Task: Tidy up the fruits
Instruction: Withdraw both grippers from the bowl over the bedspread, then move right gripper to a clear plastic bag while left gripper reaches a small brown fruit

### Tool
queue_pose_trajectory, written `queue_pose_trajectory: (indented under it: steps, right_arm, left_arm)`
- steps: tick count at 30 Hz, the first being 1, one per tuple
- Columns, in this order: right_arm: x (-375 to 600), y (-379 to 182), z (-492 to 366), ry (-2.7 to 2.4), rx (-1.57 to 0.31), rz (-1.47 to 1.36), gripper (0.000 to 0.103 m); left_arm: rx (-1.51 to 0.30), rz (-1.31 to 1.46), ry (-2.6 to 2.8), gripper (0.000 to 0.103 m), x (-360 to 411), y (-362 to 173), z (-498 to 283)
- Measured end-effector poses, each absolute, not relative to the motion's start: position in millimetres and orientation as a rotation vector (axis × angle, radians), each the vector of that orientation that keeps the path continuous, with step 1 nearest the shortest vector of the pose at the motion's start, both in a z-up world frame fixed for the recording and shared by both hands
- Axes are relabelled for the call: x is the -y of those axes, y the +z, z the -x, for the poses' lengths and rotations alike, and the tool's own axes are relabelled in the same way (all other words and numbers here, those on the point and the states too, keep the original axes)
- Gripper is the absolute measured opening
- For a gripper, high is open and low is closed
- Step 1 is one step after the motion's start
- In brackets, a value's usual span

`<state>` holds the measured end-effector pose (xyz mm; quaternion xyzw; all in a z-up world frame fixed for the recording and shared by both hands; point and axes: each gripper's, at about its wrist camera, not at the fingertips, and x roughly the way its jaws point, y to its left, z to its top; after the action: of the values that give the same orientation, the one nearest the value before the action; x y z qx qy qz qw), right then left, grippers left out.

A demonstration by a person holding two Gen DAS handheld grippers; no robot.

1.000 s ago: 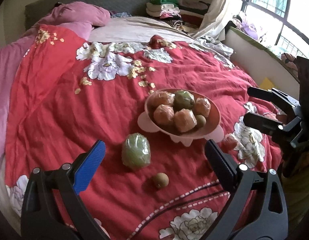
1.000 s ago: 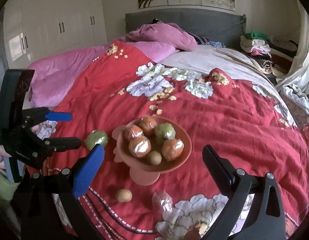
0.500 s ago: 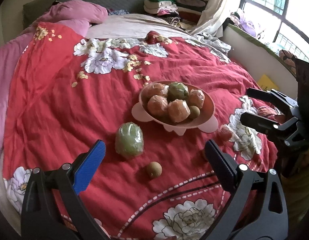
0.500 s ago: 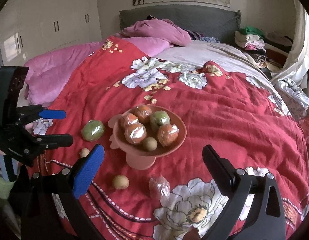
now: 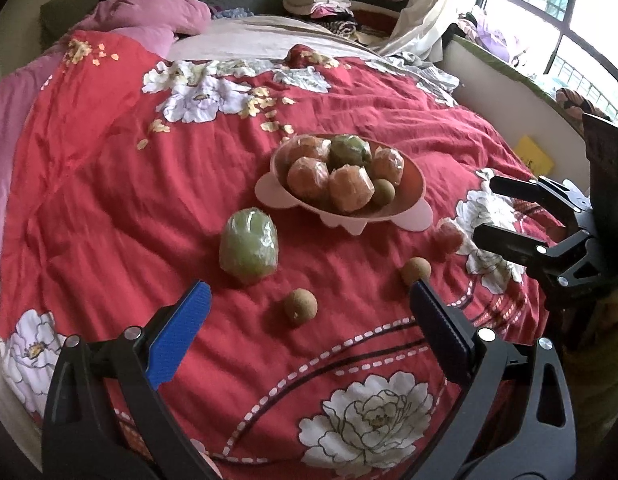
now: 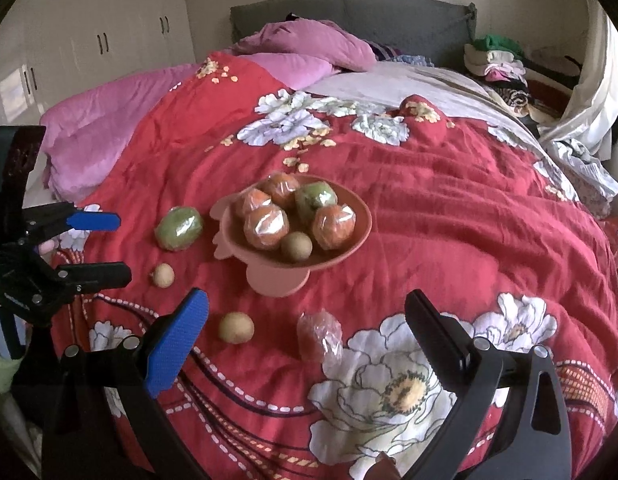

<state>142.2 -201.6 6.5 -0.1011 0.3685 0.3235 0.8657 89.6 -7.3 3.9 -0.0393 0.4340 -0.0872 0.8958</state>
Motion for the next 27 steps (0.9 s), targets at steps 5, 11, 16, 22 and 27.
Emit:
queue_pose_trajectory:
  steps: [5,11,16,22,27]
  right_arm:
    - [203,2,-140,0.666,-0.784,0.218,0.098]
    - [206,-3,-140,0.643,-0.797,0.225,0.098]
    - [209,-10,-140,0.62,-0.813,0.238,0.098]
    - [209,-19,-145,0.616,-0.832,0.24,0.097]
    - [206,-27,-149,0.639,-0.853,0.244,0.071]
  left_arm:
    - [-0.907,0.086,-0.188,0.093,6,1,-88]
    - [-0.919,0.088,-0.192,0.093,4,-5,-87]
    - [-0.928,0.088,-0.201,0.091,3,-10,-89]
    - [-0.94,0.088,-0.222,0.081,6,-17,-89]
    - [-0.959,0.091,-0.23,0.071,8,-26,-93]
